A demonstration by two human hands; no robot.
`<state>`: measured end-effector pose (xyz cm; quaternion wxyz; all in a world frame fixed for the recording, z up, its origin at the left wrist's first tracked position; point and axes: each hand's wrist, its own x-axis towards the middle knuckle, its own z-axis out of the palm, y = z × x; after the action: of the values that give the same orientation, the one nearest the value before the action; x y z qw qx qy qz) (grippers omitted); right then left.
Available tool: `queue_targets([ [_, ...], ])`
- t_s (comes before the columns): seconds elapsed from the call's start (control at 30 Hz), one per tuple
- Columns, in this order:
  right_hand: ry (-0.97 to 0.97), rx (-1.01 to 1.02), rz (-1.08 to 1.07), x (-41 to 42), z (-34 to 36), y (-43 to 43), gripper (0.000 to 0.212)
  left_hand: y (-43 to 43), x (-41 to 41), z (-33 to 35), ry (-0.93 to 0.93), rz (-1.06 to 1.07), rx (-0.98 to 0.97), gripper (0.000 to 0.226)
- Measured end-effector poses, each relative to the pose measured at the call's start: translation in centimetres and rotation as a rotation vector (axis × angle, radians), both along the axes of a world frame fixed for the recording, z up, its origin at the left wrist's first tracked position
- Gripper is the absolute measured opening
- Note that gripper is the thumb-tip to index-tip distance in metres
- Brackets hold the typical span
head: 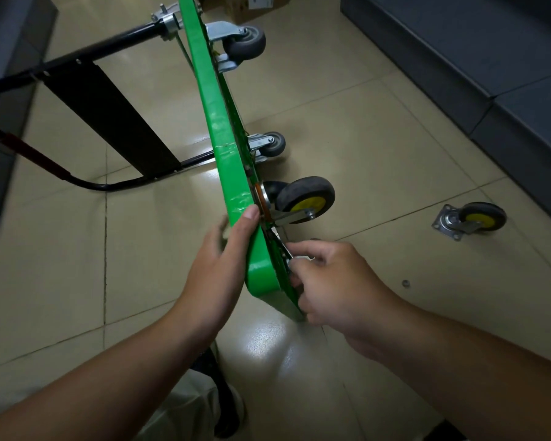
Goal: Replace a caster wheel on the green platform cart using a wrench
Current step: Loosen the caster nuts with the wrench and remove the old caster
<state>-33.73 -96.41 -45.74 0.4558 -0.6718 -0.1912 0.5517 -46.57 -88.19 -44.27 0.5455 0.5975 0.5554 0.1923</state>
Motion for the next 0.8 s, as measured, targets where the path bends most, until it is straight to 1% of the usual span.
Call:
queue_targets([
  [0.07,0.038,0.007,0.003,0.1,0.5,0.0,0.032,-0.5,0.0,0.0,-0.008,-0.02,-0.035,0.062],
  [0.1,0.052,0.009,0.016,0.1,0.7,0.0,0.033,-0.5,-0.1,0.0,-0.011,-0.023,-0.035,0.059],
  [0.2,0.083,0.03,0.072,0.2,1.5,0.1,0.034,-0.3,-0.3,-0.1,-0.024,-0.04,-0.016,0.059],
  [0.47,0.156,0.063,0.159,1.1,2.6,0.8,0.021,0.0,-0.3,-0.2,-0.03,-0.055,-0.011,0.064],
  [0.53,0.167,0.06,0.172,1.3,3.0,1.0,0.023,-0.1,-0.1,-0.1,-0.031,-0.088,-0.01,0.068],
  [0.6,0.157,0.053,0.183,1.7,3.3,1.2,0.027,-0.5,0.1,0.1,-0.045,-0.156,0.044,0.065],
  [0.63,0.155,0.05,0.188,1.9,3.4,1.4,0.028,-0.7,0.2,0.2,-0.045,-0.187,0.083,0.068],
  [0.7,0.164,0.047,0.193,2.1,3.4,1.5,0.029,-0.8,0.1,0.3,-0.036,-0.221,0.153,0.081],
  [0.8,0.155,0.061,0.198,2.0,2.7,1.6,0.027,-0.3,-0.2,0.5,-0.023,-0.23,0.17,0.1],
])
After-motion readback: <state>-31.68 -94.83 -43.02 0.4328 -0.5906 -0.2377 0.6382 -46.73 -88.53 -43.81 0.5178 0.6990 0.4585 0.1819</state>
